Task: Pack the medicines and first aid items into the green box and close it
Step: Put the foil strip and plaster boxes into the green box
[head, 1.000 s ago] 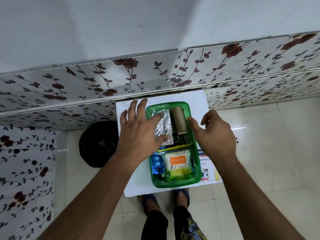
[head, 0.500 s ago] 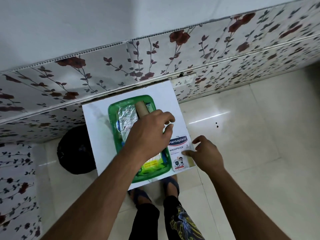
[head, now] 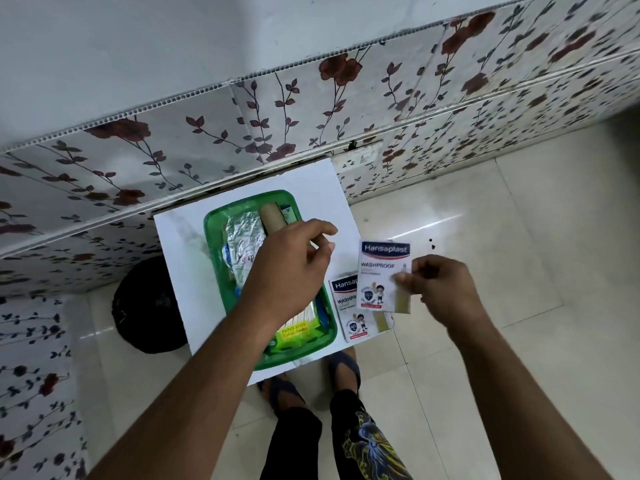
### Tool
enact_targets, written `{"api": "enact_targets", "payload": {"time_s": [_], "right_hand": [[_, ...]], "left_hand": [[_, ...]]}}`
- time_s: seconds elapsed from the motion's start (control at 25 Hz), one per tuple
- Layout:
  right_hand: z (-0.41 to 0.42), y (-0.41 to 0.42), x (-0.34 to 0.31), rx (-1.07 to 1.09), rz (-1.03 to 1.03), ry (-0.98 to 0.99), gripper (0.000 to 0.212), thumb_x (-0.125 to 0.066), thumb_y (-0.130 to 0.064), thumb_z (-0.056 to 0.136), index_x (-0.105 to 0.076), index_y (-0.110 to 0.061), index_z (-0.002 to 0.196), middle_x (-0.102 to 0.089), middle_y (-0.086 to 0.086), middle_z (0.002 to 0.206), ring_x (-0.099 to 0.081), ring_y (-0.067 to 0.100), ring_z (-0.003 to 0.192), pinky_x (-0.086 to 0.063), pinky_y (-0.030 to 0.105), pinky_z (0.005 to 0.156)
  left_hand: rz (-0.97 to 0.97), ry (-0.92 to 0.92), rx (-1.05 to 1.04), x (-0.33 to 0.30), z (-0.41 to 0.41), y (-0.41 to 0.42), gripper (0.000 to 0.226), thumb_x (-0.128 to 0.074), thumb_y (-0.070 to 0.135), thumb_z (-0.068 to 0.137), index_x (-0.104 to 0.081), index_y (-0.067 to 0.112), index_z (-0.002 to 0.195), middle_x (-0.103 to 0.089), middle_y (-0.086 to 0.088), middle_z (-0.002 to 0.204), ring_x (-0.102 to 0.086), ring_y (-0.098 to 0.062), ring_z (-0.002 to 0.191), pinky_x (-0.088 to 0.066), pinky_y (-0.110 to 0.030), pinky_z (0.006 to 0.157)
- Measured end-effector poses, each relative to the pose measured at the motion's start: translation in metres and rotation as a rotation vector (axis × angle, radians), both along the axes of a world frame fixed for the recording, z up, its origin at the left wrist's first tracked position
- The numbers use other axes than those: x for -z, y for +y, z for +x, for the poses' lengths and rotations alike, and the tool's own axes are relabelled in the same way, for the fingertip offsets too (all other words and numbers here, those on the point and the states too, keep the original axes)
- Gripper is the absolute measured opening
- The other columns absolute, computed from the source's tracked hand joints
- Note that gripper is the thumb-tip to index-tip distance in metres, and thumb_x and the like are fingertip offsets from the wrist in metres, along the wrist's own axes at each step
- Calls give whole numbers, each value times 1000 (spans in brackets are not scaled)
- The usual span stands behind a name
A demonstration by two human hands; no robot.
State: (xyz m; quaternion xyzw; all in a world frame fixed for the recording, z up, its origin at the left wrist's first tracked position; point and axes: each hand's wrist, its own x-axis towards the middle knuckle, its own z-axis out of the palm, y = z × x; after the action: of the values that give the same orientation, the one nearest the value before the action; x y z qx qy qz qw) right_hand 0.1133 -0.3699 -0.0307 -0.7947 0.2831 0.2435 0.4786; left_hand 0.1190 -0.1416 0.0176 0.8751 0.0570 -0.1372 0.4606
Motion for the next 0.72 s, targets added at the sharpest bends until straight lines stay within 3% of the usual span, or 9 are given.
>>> {"api": "enact_targets", "payload": {"time_s": [0.08, 0.16, 0.28, 0.4, 0.52, 0.6, 0.72], "right_hand": [[11, 7, -32, 59, 177, -86, 12, -78, -5, 78, -66, -4, 78, -70, 1, 66, -60, 7, 53, -41, 16, 48], [19, 25, -53, -30, 297, -87, 11, -78, -8, 77, -68, -5, 82, -73, 4, 70, -61, 8, 54, -43, 17, 50], [23, 48, -58, -128, 358, -29, 16, -77, -17, 80, -72, -5, 89, -77, 9, 81, -68, 15, 65, -48, 25, 60], [16, 45, -31, -92, 60, -66, 17, -77, -23, 81, -71, -14, 94, -75, 5, 85, -68, 12, 70, -44, 26, 60], [-4, 40, 9, -328, -270, 76, 55, -80, -35, 76, -56, -20, 123, -65, 7, 113, -65, 21, 92, -49, 32, 71], [-17, 40, 31, -440, -334, 154, 80, -84, -42, 68, -45, -21, 134, -56, 12, 123, -62, 29, 106, -52, 42, 85], [-26, 43, 45, -492, -360, 167, 77, -83, -47, 62, -49, -24, 127, -63, 6, 115, -66, 26, 96, -56, 45, 82]], "left_hand": [[-123, 147, -5, -9, 0, 2, 48, -68, 29, 87, -53, 38, 132, -63, 13, 103, -66, -3, 79, -54, -26, 76], [-322, 293, -33, -17, -2, 5, 66, -73, 20, 83, -43, 46, 136, -65, 10, 108, -69, -6, 85, -57, -28, 80], [-369, 250, -176, -21, -8, 29, 71, -71, 0, 81, -47, 42, 133, -71, 3, 104, -72, -9, 86, -60, -32, 73], [-112, 171, -301, -20, -15, 68, 67, -71, 2, 82, -45, 41, 129, -72, 7, 97, -71, -7, 79, -58, -26, 68], [214, 104, -300, -6, -17, 87, 64, -71, 9, 82, -40, 39, 128, -73, 3, 96, -68, -17, 83, -57, -37, 73], [416, 32, -207, 4, -14, 86, 63, -71, 15, 81, -39, 34, 132, -70, -1, 94, -63, -27, 88, -53, -42, 78], [660, -47, -148, 15, -10, 85, 65, -73, 22, 79, -42, 24, 136, -67, -7, 101, -52, -32, 94, -44, -41, 79]]}}
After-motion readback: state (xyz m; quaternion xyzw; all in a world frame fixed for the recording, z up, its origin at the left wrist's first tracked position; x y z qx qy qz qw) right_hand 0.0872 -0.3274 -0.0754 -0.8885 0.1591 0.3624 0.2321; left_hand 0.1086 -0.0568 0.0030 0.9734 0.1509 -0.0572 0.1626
